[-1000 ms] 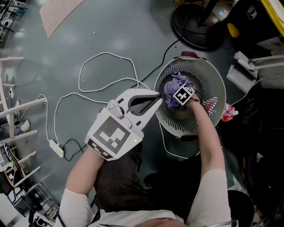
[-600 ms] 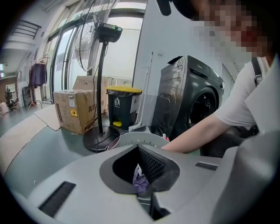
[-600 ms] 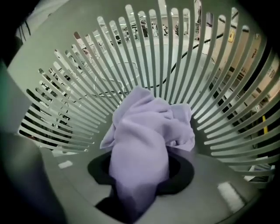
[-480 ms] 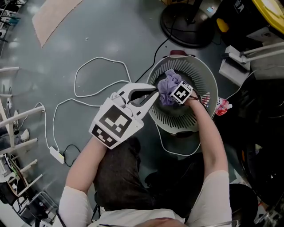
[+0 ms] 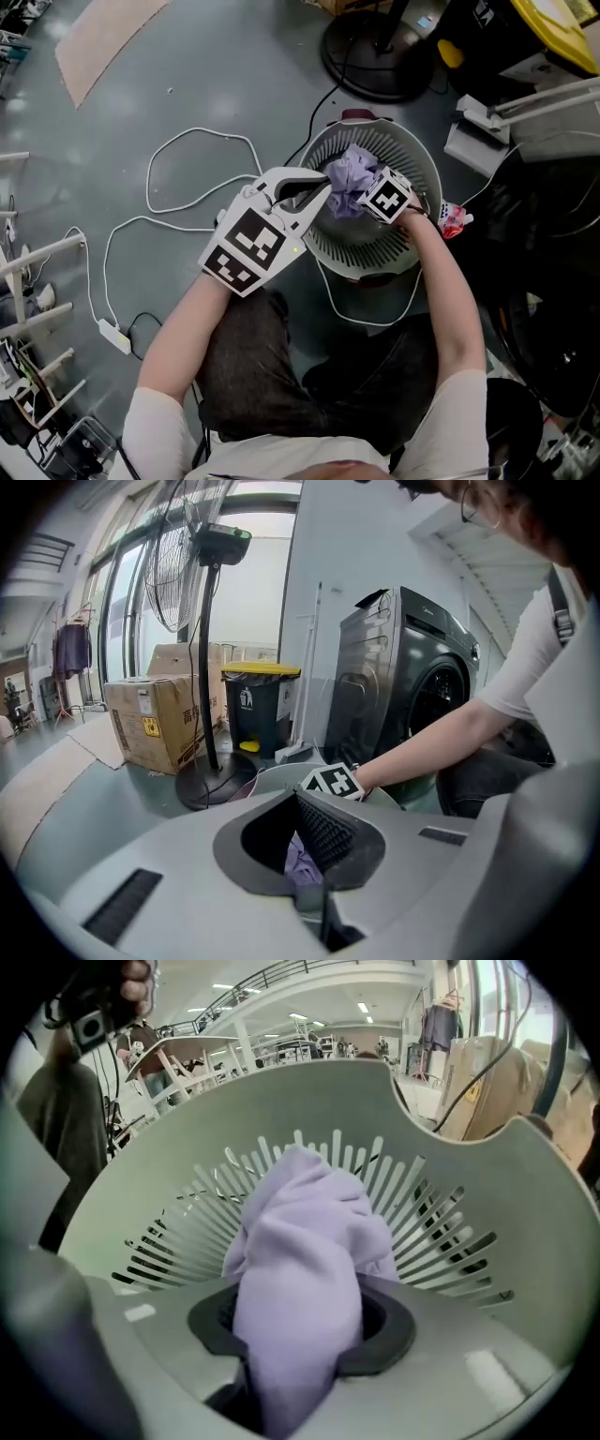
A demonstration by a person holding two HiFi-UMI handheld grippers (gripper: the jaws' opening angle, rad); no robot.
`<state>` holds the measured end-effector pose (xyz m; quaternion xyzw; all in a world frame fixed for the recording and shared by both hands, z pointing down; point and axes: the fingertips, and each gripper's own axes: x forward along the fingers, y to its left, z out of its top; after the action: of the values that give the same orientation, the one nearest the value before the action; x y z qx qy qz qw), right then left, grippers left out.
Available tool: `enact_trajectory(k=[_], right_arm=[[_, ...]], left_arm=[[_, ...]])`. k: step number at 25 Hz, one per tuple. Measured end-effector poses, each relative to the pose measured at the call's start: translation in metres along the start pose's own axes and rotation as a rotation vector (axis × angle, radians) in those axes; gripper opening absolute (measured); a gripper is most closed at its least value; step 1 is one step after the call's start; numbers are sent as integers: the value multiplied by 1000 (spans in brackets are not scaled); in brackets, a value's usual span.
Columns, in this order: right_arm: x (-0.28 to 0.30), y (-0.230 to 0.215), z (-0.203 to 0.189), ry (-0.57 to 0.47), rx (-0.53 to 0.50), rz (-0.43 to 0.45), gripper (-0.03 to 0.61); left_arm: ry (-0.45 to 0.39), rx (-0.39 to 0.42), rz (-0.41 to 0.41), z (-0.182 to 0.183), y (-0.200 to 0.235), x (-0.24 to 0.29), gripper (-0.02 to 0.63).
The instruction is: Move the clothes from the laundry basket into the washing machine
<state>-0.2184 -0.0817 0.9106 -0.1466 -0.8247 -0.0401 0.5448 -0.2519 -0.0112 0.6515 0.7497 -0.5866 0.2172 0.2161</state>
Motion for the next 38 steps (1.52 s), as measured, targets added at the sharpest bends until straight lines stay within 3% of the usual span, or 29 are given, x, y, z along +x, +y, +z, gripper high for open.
enact_trajectory(k=[11, 16, 28, 31, 38], right_arm=[[-90, 6, 16, -141, -6, -77, 209], [-127, 18, 10, -174, 14, -104, 209], [-208, 26, -5, -287, 43, -240, 206], [-232, 26, -9, -322, 71, -286, 206], [-271, 25, -36, -391, 174, -366, 206]], left_arm=[[-18, 13, 6, 9, 8, 25, 6], [-25, 101, -10, 18, -6, 38, 6], [-96, 116, -34, 41, -17, 53, 6], [-89, 106, -45, 48, -22, 62, 6], [-135, 188, -125, 78, -57, 76, 6]])
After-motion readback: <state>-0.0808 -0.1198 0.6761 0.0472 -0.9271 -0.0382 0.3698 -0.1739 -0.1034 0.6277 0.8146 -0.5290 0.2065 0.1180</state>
